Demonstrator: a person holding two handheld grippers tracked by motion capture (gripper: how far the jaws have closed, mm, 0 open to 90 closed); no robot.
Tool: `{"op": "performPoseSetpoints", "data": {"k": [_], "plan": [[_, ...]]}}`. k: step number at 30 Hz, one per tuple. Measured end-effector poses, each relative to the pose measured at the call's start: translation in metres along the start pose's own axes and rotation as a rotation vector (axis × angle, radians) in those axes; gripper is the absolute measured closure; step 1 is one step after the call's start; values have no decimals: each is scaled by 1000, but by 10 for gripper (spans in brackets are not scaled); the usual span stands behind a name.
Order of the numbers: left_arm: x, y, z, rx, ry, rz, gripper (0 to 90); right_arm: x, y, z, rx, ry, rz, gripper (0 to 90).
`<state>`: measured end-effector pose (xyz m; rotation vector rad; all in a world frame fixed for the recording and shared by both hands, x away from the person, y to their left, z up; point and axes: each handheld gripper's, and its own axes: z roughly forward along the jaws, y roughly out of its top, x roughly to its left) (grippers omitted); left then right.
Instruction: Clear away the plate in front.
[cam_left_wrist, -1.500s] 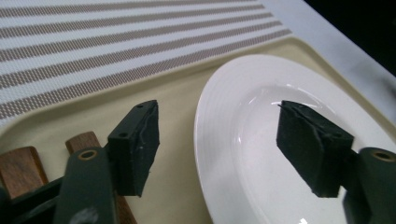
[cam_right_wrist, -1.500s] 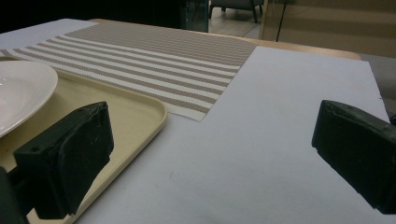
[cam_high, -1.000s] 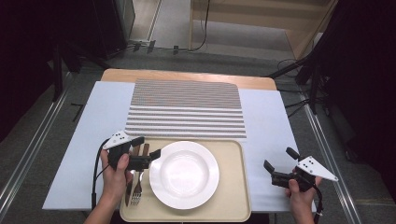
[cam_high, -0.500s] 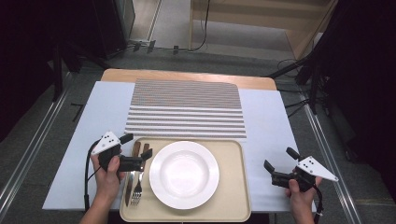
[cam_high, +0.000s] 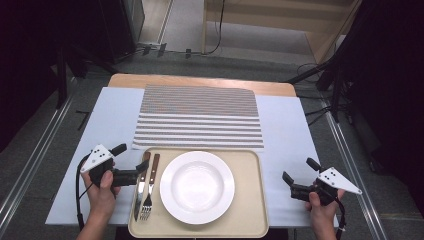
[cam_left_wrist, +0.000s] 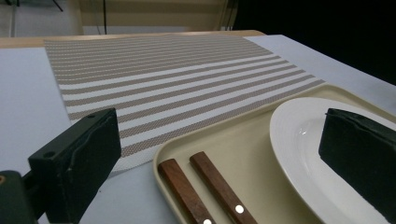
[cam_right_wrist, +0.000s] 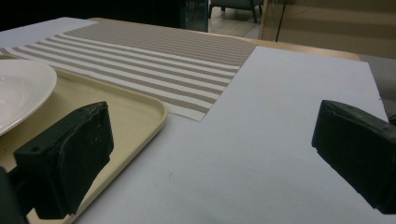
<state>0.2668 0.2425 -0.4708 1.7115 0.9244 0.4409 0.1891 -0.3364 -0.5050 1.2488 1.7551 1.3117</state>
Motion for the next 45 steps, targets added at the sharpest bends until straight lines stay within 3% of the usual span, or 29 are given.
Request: {"op": "performPoseSetpoints", "data": {"k": [14, 24, 34, 45], "plan": [[18, -9, -27, -30, 54, 12, 0, 1, 0, 0, 5, -1, 4, 0], [31, -18, -39, -21, 97, 1, 0, 1, 0, 1, 6, -3, 1, 0], [37, -23, -51, -34, 95, 20, 0, 2, 0, 1, 4, -4, -2, 0], [46, -30, -63, -36, 122, -2, 0, 1, 0, 0, 4, -9, 1, 0]]}}
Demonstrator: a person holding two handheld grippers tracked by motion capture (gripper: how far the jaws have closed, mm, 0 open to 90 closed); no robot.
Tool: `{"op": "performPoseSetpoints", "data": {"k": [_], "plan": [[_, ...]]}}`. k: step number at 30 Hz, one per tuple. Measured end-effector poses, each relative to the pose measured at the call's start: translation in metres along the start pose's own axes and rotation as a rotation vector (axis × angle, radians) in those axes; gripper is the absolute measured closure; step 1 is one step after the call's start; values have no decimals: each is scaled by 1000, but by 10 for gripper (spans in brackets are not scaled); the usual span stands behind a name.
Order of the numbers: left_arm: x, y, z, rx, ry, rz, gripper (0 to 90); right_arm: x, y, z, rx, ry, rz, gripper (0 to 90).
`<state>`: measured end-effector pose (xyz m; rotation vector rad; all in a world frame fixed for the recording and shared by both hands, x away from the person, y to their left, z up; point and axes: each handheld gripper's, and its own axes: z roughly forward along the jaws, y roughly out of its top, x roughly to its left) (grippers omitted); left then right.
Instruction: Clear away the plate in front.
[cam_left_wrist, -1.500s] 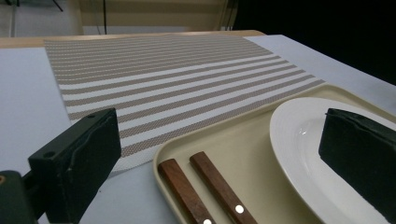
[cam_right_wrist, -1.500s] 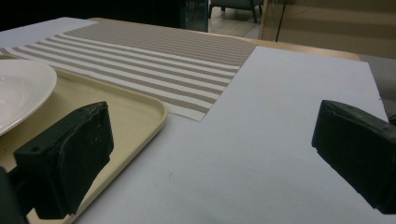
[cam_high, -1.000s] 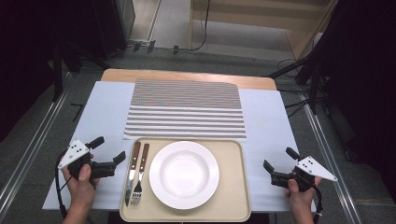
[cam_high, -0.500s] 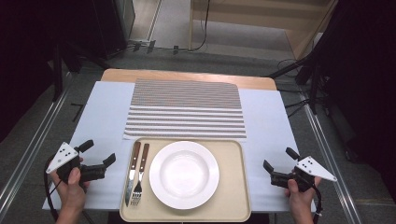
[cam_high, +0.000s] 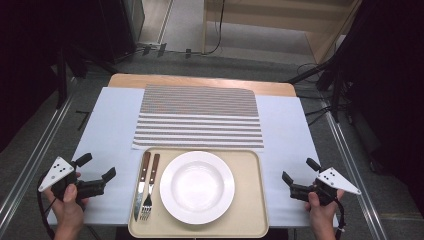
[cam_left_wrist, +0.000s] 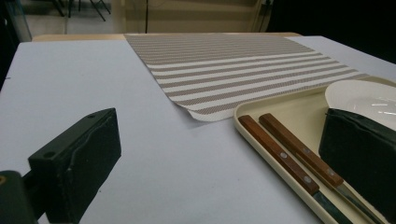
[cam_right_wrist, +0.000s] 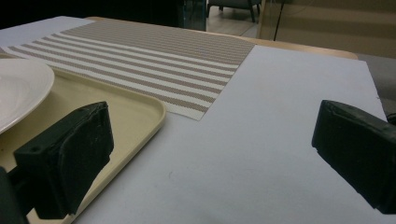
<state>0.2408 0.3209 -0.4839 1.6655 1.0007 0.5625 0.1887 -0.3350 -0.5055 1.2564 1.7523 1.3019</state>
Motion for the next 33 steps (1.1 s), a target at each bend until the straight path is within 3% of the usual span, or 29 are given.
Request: {"op": "performPoseSetpoints", "data": {"k": [6, 11, 15, 23, 33], "plan": [[4, -1, -5, -9, 12, -7, 0, 0, 0, 0, 1, 0, -1, 0], [6, -2, -5, 1, 21, 12, 0, 0, 0, 0, 1, -2, -3, 0], [8, -5, -6, -18, 13, -7, 0, -2, -1, 1, -1, -3, -3, 0], [5, -7, -1, -12, 17, 21, 0, -4, -2, 1, -5, -8, -1, 0], [6, -8, 0, -16, 27, 17, 0, -4, -2, 2, -7, -14, -6, 0]]}}
